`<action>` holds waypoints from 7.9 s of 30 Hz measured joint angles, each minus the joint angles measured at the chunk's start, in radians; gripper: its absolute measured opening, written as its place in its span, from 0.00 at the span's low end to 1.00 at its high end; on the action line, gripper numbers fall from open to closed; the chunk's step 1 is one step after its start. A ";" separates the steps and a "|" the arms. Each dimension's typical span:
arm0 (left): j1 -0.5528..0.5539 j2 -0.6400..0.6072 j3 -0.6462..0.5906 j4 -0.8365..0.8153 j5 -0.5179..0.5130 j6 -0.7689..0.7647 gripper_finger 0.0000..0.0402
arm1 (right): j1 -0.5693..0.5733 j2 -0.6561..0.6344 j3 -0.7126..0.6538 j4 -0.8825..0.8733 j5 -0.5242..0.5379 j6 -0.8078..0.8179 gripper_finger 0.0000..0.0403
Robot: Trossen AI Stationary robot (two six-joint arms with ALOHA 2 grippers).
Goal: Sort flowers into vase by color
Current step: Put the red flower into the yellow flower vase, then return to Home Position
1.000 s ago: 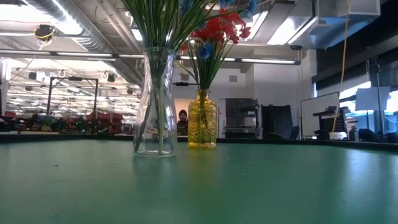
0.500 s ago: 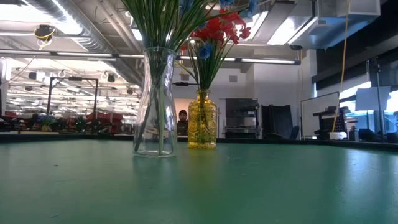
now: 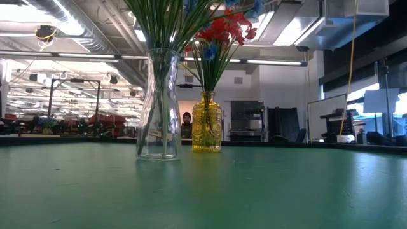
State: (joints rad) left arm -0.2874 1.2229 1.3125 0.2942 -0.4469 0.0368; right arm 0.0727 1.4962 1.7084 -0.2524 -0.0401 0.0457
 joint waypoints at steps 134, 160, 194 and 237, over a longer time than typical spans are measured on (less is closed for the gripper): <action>-0.026 -0.476 -0.628 -0.084 -0.303 -0.218 0.39 | -0.328 0.288 -0.995 1.822 -0.186 0.107 0.00; -0.025 -0.476 -0.627 -0.083 -0.303 -0.219 0.39 | -0.328 0.377 -0.995 1.818 -0.187 0.082 0.00; -0.025 -0.476 -0.627 -0.084 -0.305 -0.220 0.39 | -0.328 0.141 -0.996 1.042 -0.262 0.047 0.70; -0.055 -0.588 -0.663 -0.326 -0.299 -0.290 0.39 | -0.327 -0.564 -1.127 0.353 -0.184 0.023 0.84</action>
State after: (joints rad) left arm -0.3428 0.6352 0.6494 -0.0321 -0.7461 -0.2530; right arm -0.2546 0.9321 0.5814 0.1008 -0.2245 0.0689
